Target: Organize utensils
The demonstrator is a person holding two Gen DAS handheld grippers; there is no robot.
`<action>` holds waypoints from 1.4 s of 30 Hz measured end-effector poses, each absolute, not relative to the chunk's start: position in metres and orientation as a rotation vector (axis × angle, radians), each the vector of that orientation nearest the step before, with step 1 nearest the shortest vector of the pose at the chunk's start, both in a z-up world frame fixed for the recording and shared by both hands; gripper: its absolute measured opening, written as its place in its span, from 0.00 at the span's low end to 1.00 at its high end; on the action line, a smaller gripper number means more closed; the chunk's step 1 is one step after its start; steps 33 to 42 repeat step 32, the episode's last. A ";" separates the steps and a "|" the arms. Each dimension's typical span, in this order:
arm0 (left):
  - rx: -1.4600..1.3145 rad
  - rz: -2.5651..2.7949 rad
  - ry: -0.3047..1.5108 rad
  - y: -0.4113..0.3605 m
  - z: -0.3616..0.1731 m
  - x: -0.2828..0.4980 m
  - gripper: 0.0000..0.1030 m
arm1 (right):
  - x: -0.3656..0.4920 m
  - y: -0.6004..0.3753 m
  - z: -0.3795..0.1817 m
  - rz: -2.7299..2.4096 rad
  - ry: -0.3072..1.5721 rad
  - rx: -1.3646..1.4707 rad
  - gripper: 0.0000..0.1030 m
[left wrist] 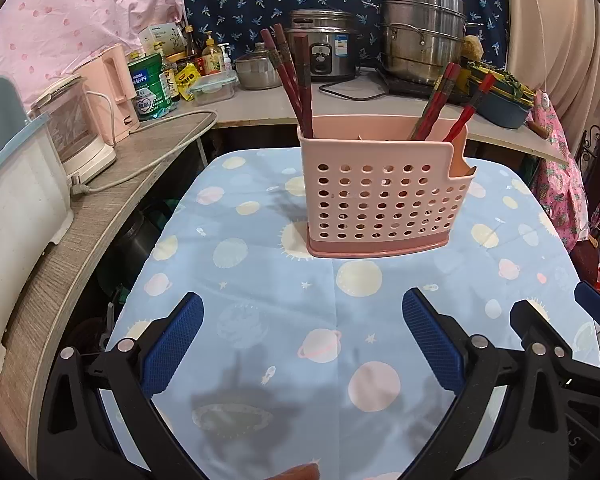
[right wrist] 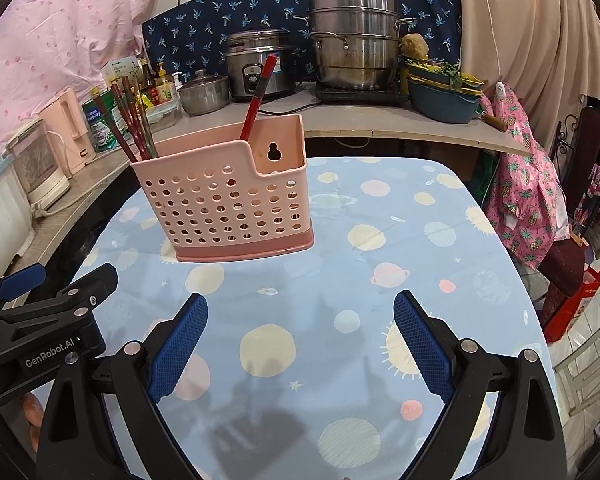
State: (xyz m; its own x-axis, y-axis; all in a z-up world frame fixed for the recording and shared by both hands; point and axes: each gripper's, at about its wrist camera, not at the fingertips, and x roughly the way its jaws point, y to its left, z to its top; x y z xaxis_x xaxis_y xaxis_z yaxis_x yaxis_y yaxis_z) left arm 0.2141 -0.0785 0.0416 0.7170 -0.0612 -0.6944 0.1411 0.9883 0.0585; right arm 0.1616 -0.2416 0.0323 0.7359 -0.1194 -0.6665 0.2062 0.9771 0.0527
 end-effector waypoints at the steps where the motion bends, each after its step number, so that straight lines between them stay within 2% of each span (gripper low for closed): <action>1: 0.112 -0.112 0.760 -0.079 0.042 0.214 0.93 | 0.162 -0.242 0.033 -0.180 0.722 0.126 0.88; 42: 0.111 -0.096 0.755 -0.080 0.043 0.219 0.92 | 0.167 -0.246 0.037 -0.183 0.720 0.124 0.88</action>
